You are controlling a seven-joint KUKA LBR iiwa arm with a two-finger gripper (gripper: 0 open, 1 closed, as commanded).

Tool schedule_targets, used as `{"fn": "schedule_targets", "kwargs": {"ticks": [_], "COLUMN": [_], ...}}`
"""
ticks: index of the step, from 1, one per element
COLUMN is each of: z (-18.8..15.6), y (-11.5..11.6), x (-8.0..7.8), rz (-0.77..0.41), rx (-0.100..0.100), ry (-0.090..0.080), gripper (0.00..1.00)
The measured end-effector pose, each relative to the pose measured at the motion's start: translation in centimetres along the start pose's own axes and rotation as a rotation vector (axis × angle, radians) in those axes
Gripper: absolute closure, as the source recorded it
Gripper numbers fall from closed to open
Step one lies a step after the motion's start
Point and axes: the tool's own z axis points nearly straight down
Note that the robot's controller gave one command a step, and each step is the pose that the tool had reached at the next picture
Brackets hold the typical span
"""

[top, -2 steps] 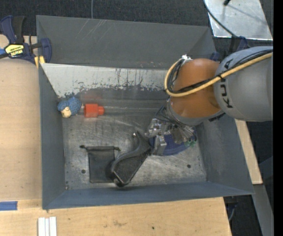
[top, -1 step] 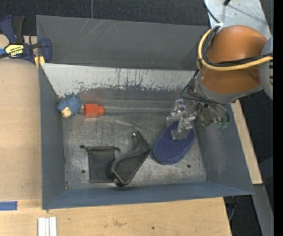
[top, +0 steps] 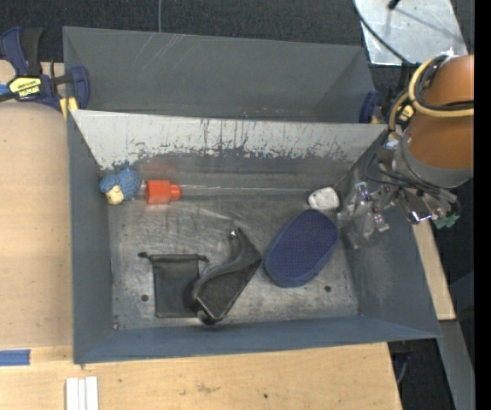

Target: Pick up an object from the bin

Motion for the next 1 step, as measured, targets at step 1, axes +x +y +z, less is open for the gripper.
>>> {"fn": "schedule_targets", "kwargs": {"ticks": [1], "z": [-0.04], "y": [0.4], "x": [-0.2], "rz": [-0.004], "rx": [-0.003], "ry": [-0.002], "gripper": [0.0]}}
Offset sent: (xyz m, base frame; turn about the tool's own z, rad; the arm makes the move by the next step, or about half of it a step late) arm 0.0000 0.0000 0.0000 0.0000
